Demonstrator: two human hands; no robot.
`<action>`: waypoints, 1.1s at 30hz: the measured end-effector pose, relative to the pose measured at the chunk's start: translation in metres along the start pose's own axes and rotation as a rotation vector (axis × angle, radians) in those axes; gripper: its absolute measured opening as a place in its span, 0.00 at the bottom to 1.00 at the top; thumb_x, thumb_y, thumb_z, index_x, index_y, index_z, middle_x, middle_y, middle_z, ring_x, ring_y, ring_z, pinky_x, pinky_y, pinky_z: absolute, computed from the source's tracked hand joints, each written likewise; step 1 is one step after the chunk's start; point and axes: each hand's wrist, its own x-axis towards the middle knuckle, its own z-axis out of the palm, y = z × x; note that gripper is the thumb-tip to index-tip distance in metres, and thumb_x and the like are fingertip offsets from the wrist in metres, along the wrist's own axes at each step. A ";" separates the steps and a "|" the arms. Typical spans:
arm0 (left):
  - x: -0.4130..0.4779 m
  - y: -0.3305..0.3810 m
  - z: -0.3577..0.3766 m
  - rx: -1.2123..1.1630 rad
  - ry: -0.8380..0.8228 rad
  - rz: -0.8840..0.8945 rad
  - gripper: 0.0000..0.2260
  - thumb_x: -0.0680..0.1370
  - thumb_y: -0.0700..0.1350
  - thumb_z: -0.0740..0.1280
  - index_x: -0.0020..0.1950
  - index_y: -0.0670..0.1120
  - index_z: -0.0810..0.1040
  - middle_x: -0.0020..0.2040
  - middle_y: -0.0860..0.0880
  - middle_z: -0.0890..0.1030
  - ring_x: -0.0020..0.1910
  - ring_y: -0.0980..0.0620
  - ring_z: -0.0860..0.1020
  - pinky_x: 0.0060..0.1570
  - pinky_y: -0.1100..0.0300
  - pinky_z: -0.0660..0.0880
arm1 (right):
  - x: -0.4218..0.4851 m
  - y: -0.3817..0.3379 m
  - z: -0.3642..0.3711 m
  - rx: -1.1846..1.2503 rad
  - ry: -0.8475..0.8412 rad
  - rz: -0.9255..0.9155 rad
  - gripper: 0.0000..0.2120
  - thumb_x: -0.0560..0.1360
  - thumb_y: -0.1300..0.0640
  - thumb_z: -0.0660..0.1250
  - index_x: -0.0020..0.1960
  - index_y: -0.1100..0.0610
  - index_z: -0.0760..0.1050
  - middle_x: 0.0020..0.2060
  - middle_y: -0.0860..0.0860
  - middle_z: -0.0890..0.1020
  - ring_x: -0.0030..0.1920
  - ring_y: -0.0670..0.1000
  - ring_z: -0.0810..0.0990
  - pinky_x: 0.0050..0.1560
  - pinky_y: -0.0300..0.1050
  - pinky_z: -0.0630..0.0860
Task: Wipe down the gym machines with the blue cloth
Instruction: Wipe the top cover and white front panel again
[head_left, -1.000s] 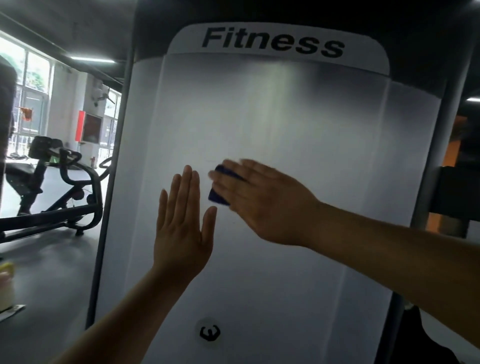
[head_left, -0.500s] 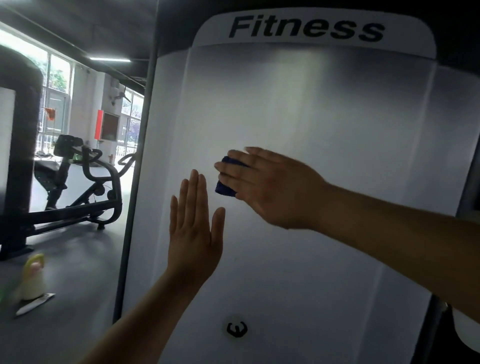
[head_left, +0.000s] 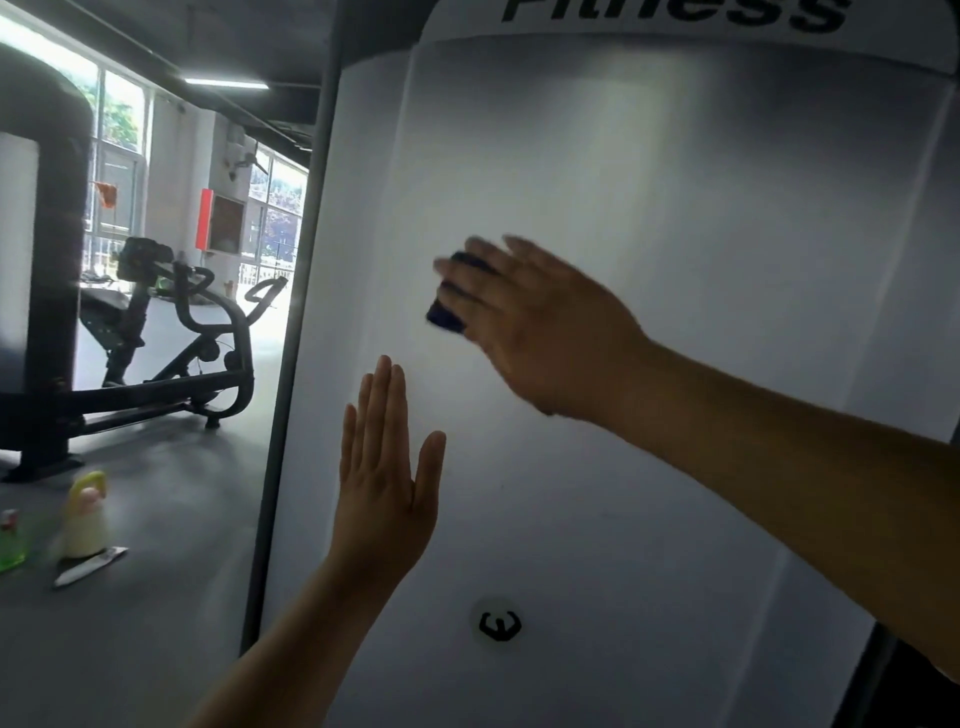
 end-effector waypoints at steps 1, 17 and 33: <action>-0.006 -0.002 0.001 -0.009 -0.014 -0.018 0.32 0.90 0.56 0.52 0.90 0.50 0.43 0.90 0.54 0.43 0.89 0.53 0.43 0.88 0.45 0.46 | 0.005 0.005 -0.004 -0.018 0.029 0.075 0.25 0.91 0.53 0.49 0.84 0.59 0.65 0.85 0.57 0.63 0.85 0.61 0.60 0.85 0.60 0.55; -0.059 -0.032 0.005 -0.080 -0.083 -0.173 0.33 0.89 0.62 0.48 0.89 0.55 0.36 0.89 0.57 0.36 0.88 0.54 0.36 0.87 0.38 0.44 | 0.007 -0.061 0.028 -0.034 -0.058 -0.140 0.28 0.90 0.50 0.50 0.86 0.63 0.59 0.85 0.59 0.62 0.86 0.62 0.58 0.86 0.60 0.51; -0.107 -0.053 -0.008 -0.117 -0.204 -0.212 0.35 0.90 0.59 0.54 0.88 0.55 0.34 0.88 0.60 0.34 0.87 0.59 0.37 0.88 0.42 0.46 | 0.000 -0.129 0.061 0.006 -0.108 -0.387 0.24 0.89 0.51 0.53 0.81 0.58 0.70 0.82 0.58 0.69 0.83 0.64 0.65 0.84 0.63 0.58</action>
